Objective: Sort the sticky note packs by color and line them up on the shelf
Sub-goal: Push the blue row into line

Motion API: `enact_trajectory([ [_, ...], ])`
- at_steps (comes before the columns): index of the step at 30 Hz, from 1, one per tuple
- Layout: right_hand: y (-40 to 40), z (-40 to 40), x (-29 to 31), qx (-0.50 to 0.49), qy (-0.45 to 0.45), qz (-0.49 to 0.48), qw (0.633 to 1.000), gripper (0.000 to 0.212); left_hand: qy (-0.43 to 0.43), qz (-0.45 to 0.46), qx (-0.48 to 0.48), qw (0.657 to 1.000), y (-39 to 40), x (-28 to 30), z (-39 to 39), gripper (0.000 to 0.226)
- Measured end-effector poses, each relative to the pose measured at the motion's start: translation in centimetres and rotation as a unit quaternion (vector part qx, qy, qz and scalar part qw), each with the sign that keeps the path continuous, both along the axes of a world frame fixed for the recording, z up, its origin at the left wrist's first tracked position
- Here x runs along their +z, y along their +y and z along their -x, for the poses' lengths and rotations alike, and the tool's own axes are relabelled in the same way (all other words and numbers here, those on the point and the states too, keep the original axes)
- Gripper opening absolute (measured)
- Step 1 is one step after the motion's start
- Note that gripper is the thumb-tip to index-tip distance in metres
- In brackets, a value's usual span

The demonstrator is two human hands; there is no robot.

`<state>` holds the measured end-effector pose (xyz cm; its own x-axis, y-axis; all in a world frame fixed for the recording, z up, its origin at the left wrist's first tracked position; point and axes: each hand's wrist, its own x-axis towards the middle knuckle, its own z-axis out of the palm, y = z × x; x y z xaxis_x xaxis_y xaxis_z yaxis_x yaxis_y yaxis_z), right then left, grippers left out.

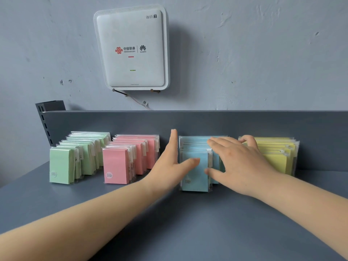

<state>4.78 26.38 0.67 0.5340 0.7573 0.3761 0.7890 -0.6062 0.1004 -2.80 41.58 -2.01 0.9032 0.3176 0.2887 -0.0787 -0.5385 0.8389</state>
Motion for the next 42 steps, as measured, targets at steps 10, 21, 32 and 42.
enact_trajectory([
  [10, 0.1, -0.3, -0.2, 0.005, -0.004, -0.004, 1.000, 0.066, 0.047, -0.095, 0.019, 0.994, 0.0, 0.6, -0.9, 0.077],
  [21, -0.1, -0.2, 0.1, 0.026, -0.003, -0.012, 1.000, 0.070, 0.065, -0.140, 0.025, 0.988, -0.2, 1.0, 0.2, 0.083],
  [32, 1.6, 2.0, 3.1, 0.057, -0.055, -0.062, 0.995, 0.081, -0.009, -0.192, 0.099, 0.976, 6.6, 4.9, 6.5, 0.072],
  [42, 6.7, 7.1, 1.8, 0.058, -0.072, -0.047, 0.995, 0.059, 0.035, -0.234, 0.075, 0.969, 12.2, 3.4, 9.7, 0.083],
])
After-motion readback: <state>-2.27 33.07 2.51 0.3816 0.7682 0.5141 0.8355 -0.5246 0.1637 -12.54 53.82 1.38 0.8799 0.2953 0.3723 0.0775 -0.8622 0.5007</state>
